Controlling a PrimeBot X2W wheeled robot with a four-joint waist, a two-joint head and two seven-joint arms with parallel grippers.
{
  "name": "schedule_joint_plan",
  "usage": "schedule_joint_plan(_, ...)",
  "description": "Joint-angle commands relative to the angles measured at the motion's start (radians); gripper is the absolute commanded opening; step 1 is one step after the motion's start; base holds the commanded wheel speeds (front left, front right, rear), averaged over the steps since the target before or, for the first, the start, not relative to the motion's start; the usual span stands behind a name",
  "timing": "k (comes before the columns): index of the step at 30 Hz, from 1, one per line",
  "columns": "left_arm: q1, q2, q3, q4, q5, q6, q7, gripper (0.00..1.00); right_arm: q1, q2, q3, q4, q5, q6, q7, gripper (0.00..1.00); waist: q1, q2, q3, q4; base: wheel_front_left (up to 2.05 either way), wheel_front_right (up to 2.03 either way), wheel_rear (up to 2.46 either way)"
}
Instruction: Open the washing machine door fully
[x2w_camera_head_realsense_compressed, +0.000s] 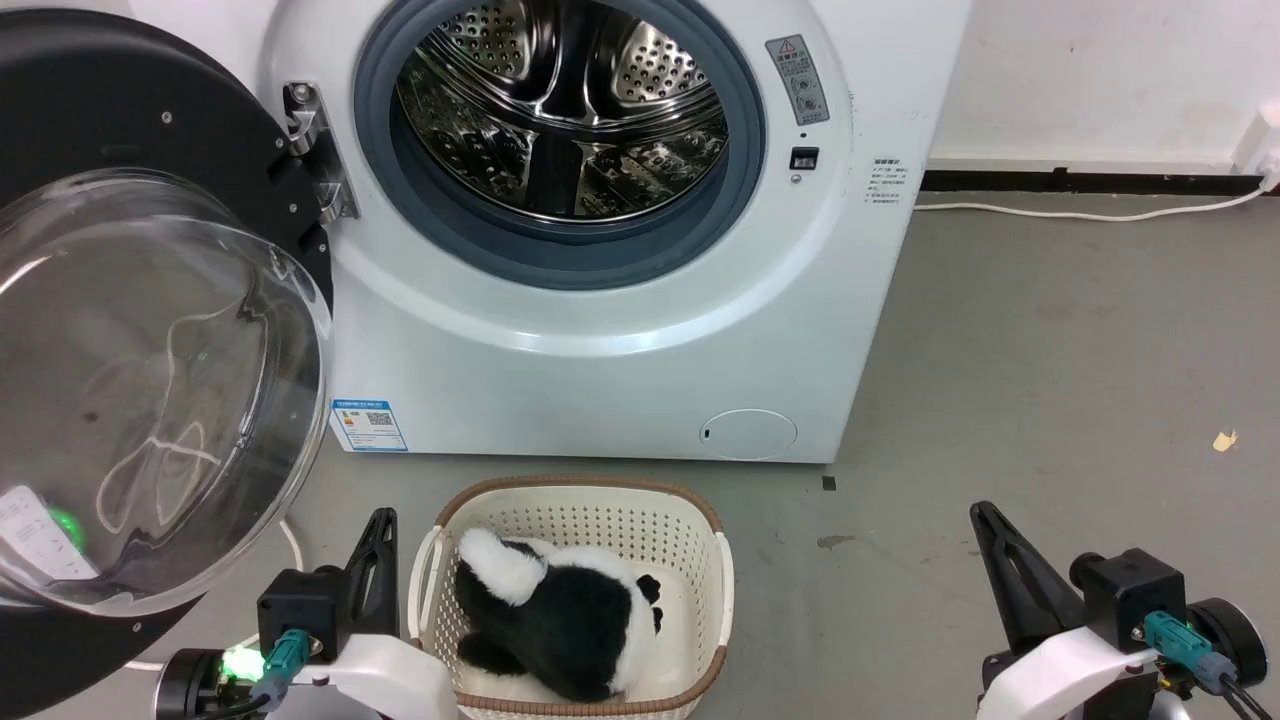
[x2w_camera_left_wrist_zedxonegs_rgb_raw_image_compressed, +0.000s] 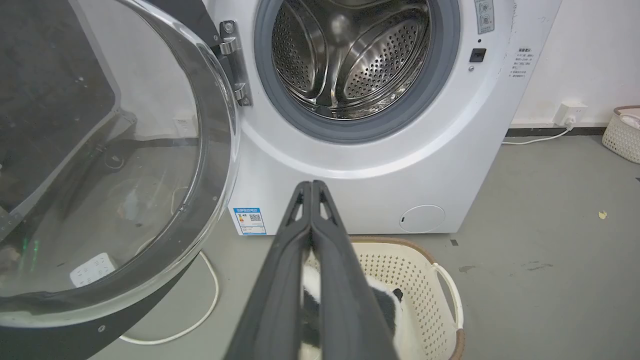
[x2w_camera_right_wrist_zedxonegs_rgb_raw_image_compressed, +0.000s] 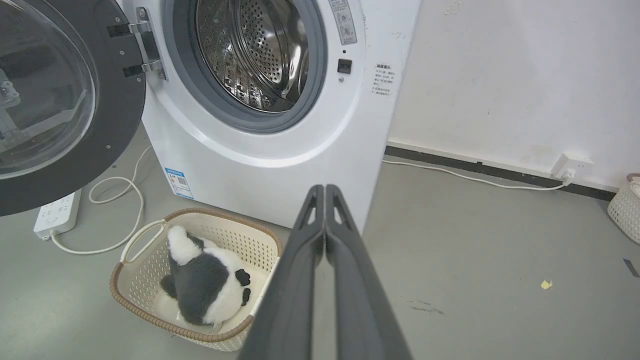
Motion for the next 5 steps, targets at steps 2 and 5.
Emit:
schedule_joint_plan(2,-0.015,0.001,0.001,-0.004,0.009,-0.004,0.0,0.0,-0.012,0.003,-0.001,0.002,-0.008,0.001,0.0,0.0,0.0,0.0,0.0,0.0,0.0,0.0,0.0)
schedule_joint_plan(5,-0.015,0.001,0.001,-0.004,0.009,-0.004,0.0,0.0,-0.012,0.003,-0.001,0.002,-0.008,0.001,0.0,0.0,0.0,0.0,0.0,0.0,0.0,0.0,0.0)
